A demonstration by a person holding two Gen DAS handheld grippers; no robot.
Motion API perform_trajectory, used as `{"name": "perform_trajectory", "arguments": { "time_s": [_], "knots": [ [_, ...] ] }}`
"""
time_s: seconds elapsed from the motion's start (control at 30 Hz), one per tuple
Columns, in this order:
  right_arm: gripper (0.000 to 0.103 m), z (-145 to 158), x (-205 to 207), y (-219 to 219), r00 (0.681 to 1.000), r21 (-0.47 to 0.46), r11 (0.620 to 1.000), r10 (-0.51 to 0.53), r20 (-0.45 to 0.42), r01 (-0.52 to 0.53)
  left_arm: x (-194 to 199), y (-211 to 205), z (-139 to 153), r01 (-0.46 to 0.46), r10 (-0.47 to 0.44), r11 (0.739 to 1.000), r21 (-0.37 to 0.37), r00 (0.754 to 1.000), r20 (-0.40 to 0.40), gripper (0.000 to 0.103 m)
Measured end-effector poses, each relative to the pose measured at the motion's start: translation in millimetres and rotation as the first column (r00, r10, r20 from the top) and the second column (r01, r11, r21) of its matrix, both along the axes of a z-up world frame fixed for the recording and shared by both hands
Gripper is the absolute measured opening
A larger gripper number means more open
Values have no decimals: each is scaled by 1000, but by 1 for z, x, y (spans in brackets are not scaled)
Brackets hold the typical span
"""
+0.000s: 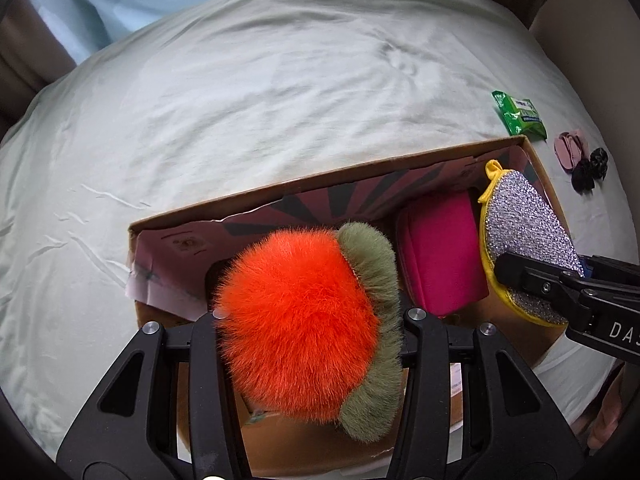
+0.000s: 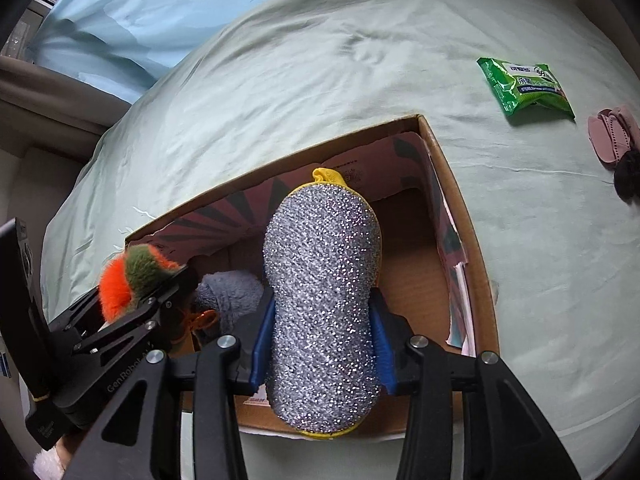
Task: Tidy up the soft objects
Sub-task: 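Carry pompom and glitter sponge over the box with both tools, then release pompom and sponge into the box and withdraw both tools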
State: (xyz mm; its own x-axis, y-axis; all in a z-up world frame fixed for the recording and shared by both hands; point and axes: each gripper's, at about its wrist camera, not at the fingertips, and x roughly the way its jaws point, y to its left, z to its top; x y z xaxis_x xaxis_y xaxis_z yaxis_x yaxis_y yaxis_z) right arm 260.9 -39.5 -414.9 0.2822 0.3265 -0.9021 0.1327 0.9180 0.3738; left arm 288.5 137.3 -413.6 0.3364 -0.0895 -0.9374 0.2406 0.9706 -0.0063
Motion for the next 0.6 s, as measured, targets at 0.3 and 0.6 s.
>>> {"name": "perform_trajectory", "arguments": {
  "time_s": [0.3,0.6],
  "knots": [
    [97,0,12,-5,999,81,996,-41,-29,43,-8,-13,9,103,-104,992,76,994,16,103],
    [102,-2,8,-6,999,109,993,-42,-34,45,-19,6,10,67,-66,995,70,998,-20,103]
  ]
}}
